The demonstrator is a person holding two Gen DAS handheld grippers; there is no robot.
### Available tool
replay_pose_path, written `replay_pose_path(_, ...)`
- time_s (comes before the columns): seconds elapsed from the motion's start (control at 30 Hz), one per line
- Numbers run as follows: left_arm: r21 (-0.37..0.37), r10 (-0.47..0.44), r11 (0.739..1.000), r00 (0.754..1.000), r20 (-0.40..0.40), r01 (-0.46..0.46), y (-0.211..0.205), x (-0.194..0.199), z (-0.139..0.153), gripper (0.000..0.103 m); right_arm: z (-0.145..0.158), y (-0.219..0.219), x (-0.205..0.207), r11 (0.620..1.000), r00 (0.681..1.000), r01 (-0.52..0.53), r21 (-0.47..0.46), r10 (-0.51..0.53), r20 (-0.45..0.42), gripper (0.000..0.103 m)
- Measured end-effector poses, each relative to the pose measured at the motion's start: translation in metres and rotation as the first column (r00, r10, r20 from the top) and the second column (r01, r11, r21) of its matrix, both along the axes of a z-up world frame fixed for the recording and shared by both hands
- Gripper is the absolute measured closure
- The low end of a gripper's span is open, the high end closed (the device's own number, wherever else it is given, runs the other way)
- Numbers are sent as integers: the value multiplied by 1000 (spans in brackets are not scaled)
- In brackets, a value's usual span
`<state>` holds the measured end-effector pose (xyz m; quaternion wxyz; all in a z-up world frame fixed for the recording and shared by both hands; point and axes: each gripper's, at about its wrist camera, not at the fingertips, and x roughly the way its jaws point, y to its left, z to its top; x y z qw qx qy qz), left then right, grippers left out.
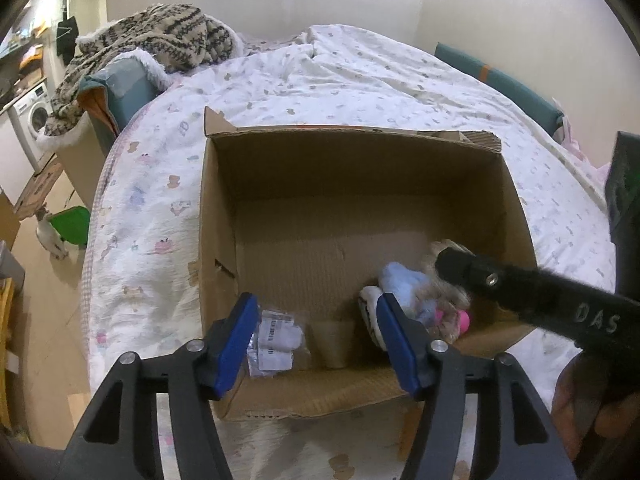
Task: Organize soft objects
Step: 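Lower the cup and scrunchie into the box and open both tools, then withdraw both tools from the box toward the items on the bed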
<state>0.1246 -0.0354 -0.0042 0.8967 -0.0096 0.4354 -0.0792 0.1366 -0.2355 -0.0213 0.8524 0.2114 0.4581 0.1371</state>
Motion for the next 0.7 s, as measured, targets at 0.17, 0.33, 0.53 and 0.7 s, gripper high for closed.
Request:
replay_pose_path(0.17,3,4,1000,1000,9,-4,0,-1,1,42,1,-5,0,1000,1000,21,10,-21,-9,32)
replay_pose_path(0.33,-2,4,1000,1000,5,-4,1,-1,1,42,5,-9,-3,1000,1000,28,2,-28,1,32)
replay_pose_path(0.53,10,2,1000,1000,8,-2,1,-5,2,42,9,-15,-10,999,999,51,10,-51,-5,32)
replay_pose_path(0.7,15,10,1000,1000,10,-11,3,-14,3,42,11,-19,-18,998,998,63,19,-62,-13,32)
